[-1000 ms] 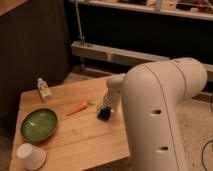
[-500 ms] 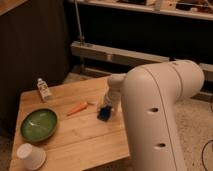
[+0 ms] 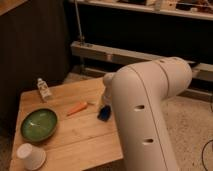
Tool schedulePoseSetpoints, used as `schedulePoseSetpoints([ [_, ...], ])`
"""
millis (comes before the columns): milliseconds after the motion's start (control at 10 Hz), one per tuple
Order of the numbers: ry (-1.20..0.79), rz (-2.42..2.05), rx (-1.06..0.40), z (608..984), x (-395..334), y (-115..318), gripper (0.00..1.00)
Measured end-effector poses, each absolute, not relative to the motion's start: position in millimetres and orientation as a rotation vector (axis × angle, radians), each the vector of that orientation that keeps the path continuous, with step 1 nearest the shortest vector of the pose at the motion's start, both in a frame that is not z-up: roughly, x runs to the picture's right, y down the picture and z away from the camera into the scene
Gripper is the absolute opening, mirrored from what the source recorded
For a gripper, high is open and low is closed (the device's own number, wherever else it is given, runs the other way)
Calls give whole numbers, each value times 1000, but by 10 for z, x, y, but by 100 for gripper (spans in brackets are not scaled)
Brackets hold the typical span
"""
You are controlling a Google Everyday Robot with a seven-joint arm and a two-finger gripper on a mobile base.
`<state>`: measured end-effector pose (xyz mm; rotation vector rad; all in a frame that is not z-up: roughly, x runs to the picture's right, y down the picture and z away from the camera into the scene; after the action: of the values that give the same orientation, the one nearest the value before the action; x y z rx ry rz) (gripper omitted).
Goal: Wipe the white sponge on the table
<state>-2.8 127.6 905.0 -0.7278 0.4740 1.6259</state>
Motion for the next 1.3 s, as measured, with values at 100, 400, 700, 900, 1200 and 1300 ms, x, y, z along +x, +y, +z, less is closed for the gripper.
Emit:
schedulePoseSetpoints([
  [100,492,1625,-726,9063,-14,1291,26],
  [400,502,1629,-725,9064,20,1296,1],
  [700,475,1647,-752,9041,36,1264,0],
  [900,359,1701,-867,8900,332,1124,0],
  [1200,297,1693,-938,8763,665,1008,0],
  [1300,308,1675,-925,8755,682,993,0],
])
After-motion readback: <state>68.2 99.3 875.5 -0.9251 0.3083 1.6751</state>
